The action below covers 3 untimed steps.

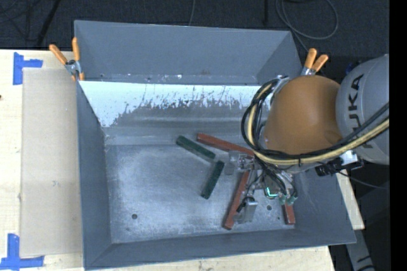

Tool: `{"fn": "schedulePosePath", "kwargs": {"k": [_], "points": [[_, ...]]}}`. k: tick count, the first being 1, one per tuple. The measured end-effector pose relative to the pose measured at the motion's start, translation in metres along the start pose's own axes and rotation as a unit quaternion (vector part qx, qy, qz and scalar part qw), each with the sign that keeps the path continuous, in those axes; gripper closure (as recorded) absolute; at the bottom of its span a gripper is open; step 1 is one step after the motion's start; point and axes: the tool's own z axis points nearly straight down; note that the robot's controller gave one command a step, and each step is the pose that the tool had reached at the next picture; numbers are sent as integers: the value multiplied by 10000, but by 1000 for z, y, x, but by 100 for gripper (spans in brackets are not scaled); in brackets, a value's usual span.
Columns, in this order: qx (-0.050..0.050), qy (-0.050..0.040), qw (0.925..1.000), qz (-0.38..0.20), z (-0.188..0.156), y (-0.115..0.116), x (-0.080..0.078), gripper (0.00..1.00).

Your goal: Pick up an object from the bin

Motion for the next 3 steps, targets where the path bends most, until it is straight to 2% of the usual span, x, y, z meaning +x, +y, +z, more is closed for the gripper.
{"fn": "schedulePosePath", "kwargs": {"k": [1, 2, 3], "points": [[6, -59, 9961, -882, 116, -25, -9, 0], [21, -63, 9415, -3369, 114, -61, -52, 0], [11, -50, 9421, -3353, 115, -60, -51, 100]]}}
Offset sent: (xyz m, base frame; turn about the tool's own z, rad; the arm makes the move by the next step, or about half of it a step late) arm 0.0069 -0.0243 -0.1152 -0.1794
